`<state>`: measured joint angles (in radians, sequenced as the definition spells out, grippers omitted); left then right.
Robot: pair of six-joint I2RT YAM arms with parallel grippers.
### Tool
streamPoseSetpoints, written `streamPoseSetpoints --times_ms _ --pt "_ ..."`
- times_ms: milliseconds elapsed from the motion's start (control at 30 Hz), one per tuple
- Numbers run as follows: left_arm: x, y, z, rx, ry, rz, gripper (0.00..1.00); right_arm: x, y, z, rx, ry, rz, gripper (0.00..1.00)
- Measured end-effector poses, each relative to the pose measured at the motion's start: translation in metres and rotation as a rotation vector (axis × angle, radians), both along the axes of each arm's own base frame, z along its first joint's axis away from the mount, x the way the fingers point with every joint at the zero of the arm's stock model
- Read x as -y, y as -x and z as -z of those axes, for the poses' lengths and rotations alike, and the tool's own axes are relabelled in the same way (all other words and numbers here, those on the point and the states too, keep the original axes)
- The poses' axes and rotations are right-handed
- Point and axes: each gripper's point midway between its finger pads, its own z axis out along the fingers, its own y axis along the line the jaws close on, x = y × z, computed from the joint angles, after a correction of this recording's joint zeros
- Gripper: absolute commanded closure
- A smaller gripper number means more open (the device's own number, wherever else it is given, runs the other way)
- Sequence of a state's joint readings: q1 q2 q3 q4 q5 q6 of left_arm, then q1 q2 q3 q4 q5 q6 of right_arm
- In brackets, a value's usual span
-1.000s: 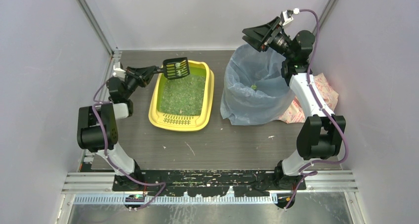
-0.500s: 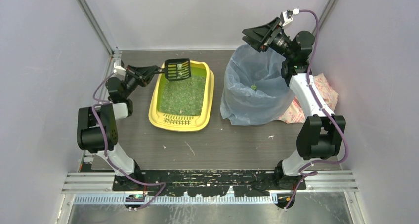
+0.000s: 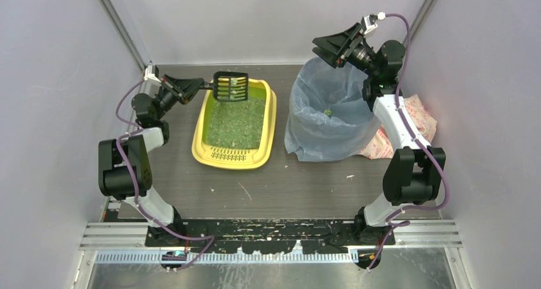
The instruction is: Clean the litter box
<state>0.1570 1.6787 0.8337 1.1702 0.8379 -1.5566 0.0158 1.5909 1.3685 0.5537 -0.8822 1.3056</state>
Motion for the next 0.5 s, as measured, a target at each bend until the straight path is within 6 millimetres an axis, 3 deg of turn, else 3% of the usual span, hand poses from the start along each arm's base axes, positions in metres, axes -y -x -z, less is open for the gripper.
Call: streamPoseSetpoints --times_ms 300,500 --pt "-0.003 -0.003 -0.002 0.021 -0.063 -0.021 1.00 0.000 -0.001 0.001 -0.006 -0.003 -0.002 0.34" --pt "0.005 -0.018 -0.019 -0.020 -0.012 -0.049 1.00 0.000 -0.004 0.004 -0.013 -0.006 -0.003 0.34"
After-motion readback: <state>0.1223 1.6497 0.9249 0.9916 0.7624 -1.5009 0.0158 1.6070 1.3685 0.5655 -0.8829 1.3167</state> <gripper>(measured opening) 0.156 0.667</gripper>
